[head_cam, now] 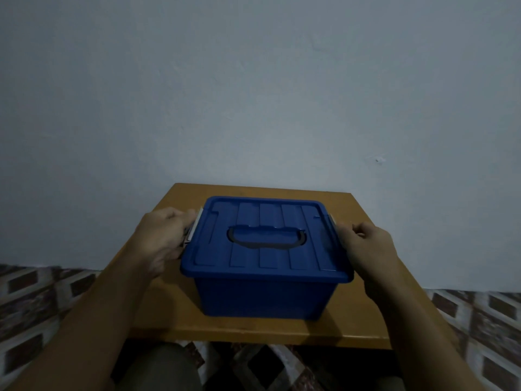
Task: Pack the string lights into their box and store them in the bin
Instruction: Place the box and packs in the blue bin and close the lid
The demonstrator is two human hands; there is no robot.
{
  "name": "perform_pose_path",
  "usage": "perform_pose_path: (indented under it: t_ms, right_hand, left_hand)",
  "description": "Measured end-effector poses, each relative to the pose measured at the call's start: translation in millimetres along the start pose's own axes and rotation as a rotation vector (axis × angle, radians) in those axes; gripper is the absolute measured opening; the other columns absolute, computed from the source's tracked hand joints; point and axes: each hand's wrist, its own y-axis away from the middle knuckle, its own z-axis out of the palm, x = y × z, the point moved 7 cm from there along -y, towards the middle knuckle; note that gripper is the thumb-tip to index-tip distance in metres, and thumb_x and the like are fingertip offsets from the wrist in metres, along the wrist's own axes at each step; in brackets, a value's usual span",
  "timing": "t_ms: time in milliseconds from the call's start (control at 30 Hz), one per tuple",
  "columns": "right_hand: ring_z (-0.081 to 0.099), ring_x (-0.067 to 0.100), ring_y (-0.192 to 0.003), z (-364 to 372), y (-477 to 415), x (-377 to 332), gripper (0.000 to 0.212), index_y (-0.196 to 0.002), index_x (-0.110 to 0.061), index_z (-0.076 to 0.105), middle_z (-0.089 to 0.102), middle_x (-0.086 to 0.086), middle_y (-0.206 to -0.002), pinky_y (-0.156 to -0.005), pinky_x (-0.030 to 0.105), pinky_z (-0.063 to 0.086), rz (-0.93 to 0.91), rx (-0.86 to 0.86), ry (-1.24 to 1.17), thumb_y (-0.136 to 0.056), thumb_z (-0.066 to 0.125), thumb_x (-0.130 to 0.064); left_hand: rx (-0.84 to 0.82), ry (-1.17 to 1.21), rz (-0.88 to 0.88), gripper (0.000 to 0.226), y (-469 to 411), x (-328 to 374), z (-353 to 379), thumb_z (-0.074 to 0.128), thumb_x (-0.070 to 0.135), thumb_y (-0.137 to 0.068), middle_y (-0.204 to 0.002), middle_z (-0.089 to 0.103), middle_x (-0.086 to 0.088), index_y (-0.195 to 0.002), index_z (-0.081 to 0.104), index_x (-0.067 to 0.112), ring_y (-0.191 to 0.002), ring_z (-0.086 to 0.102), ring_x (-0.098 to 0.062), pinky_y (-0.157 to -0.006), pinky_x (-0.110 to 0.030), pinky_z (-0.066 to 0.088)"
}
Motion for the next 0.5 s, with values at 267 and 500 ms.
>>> perform_pose_path:
  t_ms: [267,500]
  right_hand:
    - [0.067,0.037,-0.112,19.1,-4.5,31.1,0.035,-0.124,-0.001,0.063,0.066,0.02,-0.123,-0.095,0.055,0.056,0.426,-0.37,-0.532,-0.095,0.065,-0.021]
    - [0.068,0.039,-0.108,22.5,-7.4,27.0,0.039,-0.13,0.003,0.055,0.063,0.024,-0.128,-0.07,0.044,0.064,0.459,-0.385,-0.523,-0.097,0.063,-0.016]
  left_hand:
    - [-0.259,0.263,-0.337,0.025,0.8,-19.7,12.5,0.067,0.02,-0.091,-0.107,0.072,-0.015,-0.112,0.07,0.006,-0.101,0.065,-0.033,-0.096,-0.05,0.05]
    - [-0.295,0.276,-0.343,0.041,2.2,-18.5,18.2,0.074,0.018,-0.071,-0.107,0.073,-0.02,-0.109,0.071,0.004,-0.095,0.068,-0.035,-0.083,-0.048,0.054]
